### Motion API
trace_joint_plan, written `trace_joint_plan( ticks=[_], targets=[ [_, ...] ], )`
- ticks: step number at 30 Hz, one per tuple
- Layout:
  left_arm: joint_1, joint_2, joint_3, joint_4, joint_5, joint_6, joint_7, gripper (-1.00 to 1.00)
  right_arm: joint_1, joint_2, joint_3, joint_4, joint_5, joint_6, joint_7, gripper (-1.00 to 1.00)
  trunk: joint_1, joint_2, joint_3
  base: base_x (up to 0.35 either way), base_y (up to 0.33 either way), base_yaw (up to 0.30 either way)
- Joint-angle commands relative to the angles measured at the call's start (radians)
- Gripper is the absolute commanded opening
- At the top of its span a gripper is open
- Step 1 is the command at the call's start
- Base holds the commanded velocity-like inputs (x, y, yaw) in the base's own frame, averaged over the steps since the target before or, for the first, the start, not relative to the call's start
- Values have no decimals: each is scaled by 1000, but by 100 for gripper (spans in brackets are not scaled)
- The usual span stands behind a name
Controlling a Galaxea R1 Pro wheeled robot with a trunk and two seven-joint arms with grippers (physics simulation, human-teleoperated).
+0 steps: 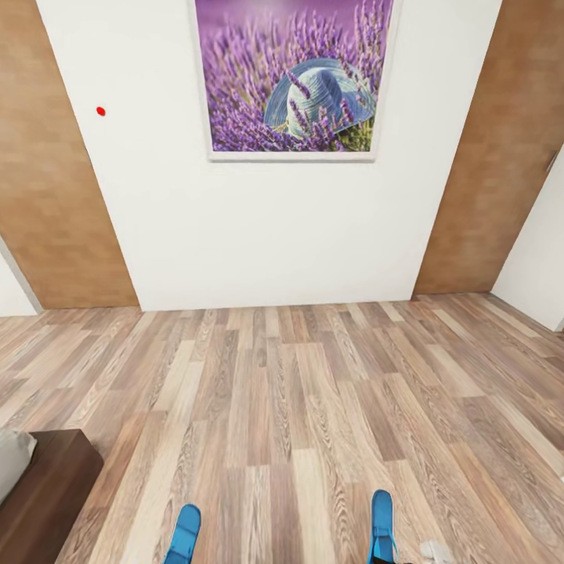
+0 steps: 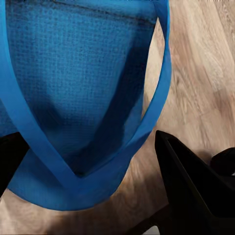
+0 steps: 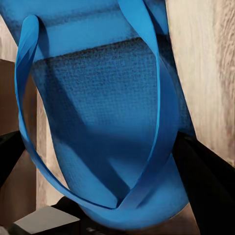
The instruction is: In the bedroom, move the book from the bed onto either nightstand, and place the two sandals side by side next to the bed.
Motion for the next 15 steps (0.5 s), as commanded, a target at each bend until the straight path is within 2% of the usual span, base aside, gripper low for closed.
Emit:
trace_joint_plan(
  ticks=[1,3,7,15],
  targets=[
    [0,-11,13,12,-8,-21,7,-100,-1,0,-14,15,2,9,4,-100,0,0,-1,317,0,0],
    [1,-31,13,25,-34,-43,17,-100,-1,0,-15,35,1,9,3,-100,0,0,-1,317,0,0],
    [2,-40,14,31,-81,-52,22,-100,-1,-1,-16,43,1,9,3,-100,0,0,-1,317,0,0],
    [2,-43,15,32,-89,-55,25,-100,-1,-1,-16,44,1,9,3,-100,0,0,-1,309,0,0]
  ],
)
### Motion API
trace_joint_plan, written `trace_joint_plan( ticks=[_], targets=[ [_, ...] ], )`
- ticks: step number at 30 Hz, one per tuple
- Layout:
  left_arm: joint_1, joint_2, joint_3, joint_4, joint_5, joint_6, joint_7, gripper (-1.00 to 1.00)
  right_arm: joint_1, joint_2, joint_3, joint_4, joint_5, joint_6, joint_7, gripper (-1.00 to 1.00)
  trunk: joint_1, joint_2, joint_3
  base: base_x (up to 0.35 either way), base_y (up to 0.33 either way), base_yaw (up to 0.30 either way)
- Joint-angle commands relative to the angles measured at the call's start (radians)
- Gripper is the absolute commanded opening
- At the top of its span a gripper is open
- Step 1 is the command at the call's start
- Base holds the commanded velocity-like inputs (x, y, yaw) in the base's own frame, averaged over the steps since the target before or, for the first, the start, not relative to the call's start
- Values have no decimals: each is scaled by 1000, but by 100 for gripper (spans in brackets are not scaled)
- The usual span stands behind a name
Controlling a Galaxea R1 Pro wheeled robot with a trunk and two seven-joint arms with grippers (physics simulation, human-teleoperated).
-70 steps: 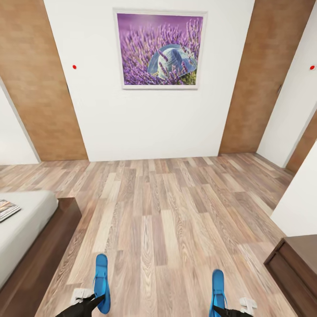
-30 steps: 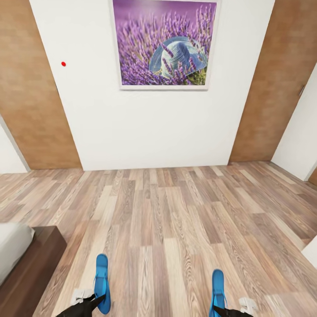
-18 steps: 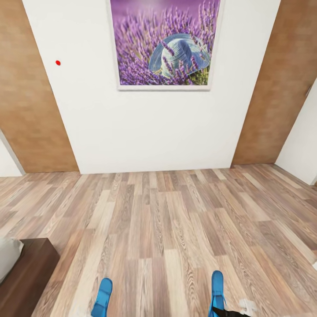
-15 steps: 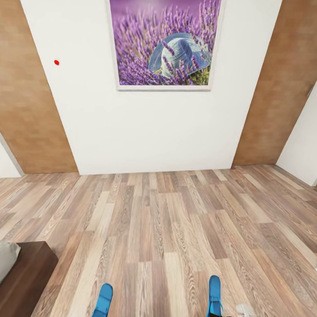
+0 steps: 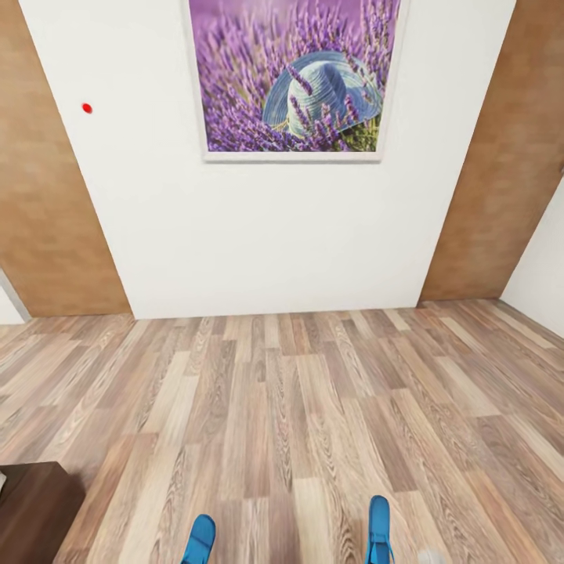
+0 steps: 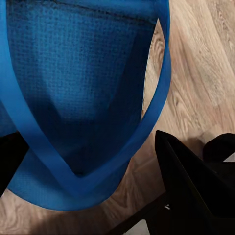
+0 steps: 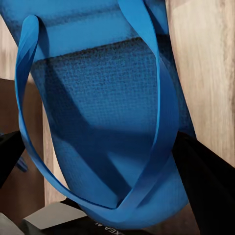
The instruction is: In the bedroom, move the book from the bed onto either nightstand, and place the two sandals side by side next to the bed.
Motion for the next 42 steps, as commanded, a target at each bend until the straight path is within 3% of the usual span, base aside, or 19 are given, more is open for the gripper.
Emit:
trace_joint_plan(
  ticks=[1,13,42],
  targets=[
    [-1,0,10,0,-11,-6,2,-100,-1,1,-9,-1,5,9,4,-100,0,0,-1,304,0,0],
    [-1,0,14,2,-3,-7,51,-100,-1,-1,-10,-2,4,10,4,-100,0,0,-1,308,0,0],
    [-1,-6,14,2,-3,-7,53,-100,-1,-3,-11,-2,6,10,4,-100,0,0,-1,328,0,0]
  ],
)
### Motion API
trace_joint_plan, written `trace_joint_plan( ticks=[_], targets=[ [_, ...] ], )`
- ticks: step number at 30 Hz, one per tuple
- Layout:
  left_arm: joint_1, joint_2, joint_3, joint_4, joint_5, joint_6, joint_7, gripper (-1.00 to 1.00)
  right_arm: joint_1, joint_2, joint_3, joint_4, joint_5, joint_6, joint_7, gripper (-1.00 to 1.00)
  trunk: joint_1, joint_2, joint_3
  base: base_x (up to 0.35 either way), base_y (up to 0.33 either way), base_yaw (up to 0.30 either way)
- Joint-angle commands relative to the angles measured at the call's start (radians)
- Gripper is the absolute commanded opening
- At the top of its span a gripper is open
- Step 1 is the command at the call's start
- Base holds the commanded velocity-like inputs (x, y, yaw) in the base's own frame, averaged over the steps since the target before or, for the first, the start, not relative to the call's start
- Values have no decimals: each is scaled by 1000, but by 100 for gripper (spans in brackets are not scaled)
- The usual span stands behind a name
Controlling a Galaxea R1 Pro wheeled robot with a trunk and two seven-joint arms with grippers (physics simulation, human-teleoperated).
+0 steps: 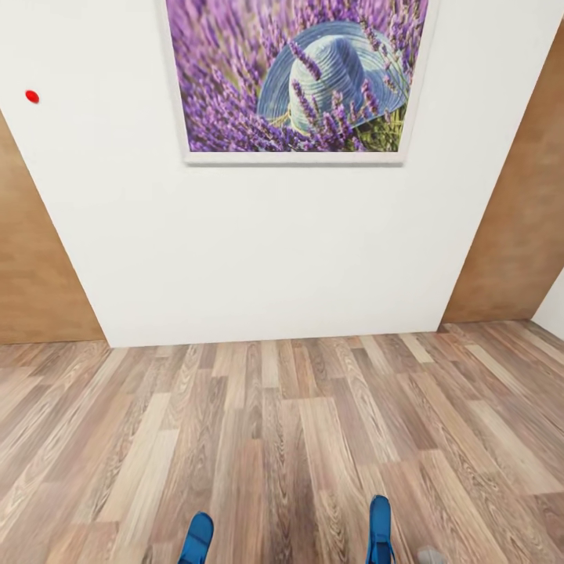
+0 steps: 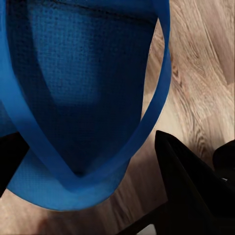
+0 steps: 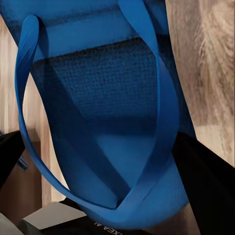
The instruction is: In the bedroom, move the book from the bed onto either nightstand, and place the two sandals side by side next to the bed.
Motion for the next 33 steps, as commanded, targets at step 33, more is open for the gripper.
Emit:
trace_joint_plan(
  ticks=[33],
  targets=[
    [-1,-3,10,1,-11,-6,2,-100,-1,2,-8,-3,4,9,4,-100,0,0,-1,258,0,52]
  ],
)
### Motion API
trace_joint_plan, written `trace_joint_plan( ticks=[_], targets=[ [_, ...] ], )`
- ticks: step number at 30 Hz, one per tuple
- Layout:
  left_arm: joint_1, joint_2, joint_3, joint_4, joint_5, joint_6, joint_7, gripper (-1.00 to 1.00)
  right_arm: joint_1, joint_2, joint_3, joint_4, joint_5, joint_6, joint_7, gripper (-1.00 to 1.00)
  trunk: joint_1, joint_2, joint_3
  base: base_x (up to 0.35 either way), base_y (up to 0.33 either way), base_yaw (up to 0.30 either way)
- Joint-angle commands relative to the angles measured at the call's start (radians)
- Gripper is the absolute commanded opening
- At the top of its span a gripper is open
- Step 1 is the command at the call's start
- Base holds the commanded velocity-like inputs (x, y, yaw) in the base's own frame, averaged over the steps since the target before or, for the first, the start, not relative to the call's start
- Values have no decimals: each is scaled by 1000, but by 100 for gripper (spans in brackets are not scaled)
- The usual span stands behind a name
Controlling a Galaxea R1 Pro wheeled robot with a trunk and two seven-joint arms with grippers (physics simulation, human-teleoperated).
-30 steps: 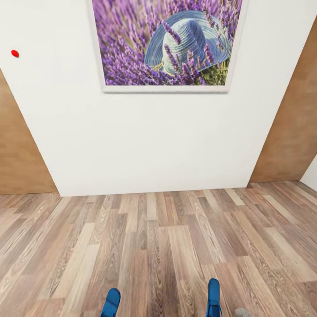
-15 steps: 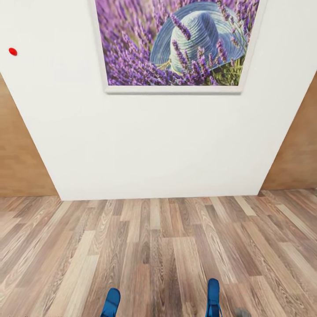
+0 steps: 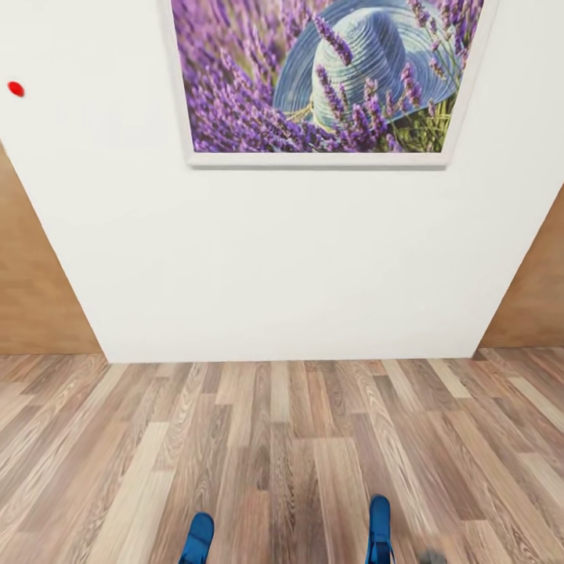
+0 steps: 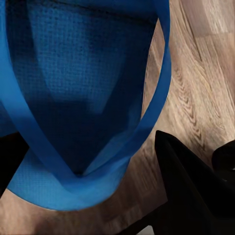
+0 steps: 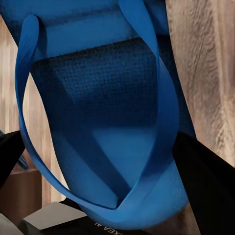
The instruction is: In the bedroom, move the book from the bed onto either nightstand, and place the two sandals side by side next to the bed.
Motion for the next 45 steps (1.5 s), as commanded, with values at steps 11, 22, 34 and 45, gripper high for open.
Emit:
trace_joint_plan(
  ticks=[11,22,34,45],
  targets=[
    [-1,0,9,1,-12,-6,2,-100,-1,0,-9,-1,5,9,4,-100,0,0,-1,326,8,97],
    [-1,0,9,1,-12,-6,0,-100,-1,0,-11,0,4,9,4,-100,0,0,-1,326,80,23],
    [-1,0,9,1,-12,-6,0,-100,-1,-1,-12,0,3,9,4,-100,0,0,-1,122,26,244],
    [-1,0,9,1,-13,-6,0,-100,-1,-1,-10,0,3,9,4,-100,0,0,-1,103,0,96]
  ],
)
